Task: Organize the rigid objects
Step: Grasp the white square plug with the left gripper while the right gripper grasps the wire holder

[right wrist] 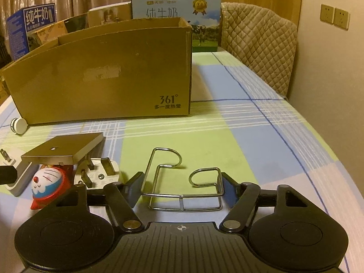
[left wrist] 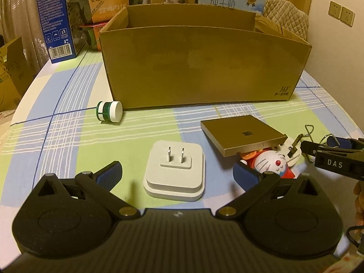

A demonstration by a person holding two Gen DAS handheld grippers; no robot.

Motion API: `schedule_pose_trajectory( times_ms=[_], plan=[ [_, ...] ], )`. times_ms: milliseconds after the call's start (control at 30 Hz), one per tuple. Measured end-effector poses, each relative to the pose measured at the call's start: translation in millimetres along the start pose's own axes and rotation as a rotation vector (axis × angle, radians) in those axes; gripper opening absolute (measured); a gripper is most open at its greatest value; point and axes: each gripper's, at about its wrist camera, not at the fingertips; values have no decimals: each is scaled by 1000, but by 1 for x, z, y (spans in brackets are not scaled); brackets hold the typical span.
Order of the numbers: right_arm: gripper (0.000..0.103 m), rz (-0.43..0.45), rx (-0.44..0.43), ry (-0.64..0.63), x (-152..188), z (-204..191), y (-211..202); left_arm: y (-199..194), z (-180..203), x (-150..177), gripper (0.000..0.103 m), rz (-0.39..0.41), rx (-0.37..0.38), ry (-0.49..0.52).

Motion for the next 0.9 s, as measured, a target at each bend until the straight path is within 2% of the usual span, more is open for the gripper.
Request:
schedule_pose_trajectory(
  times_ms=[300,467,533,700,900],
  plan=[
    [67,2,13,-16,1,1,-1,7,-2,1,102,-20,2,8],
    [66,12,-14,-12,-1,1,-6,12,-2,3,100,-29,7,12],
    [66,19,-22,-15,-2,0,-8,14,-2,3,94,-32,4,20],
    [66,26,-23,-13,-4,1,-10,20,-2,5,87,-38,5,34],
    [66,29,-23,-10,-5,2,-11,27,0,3,68,-36,21,47]
  ],
)
Point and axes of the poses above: each gripper's, at about its wrist camera, not at the fingertips, and y roughly the way its jaws point, z to its right, x to its underside, and after that the axes turned 13 degrees about z, right-handed
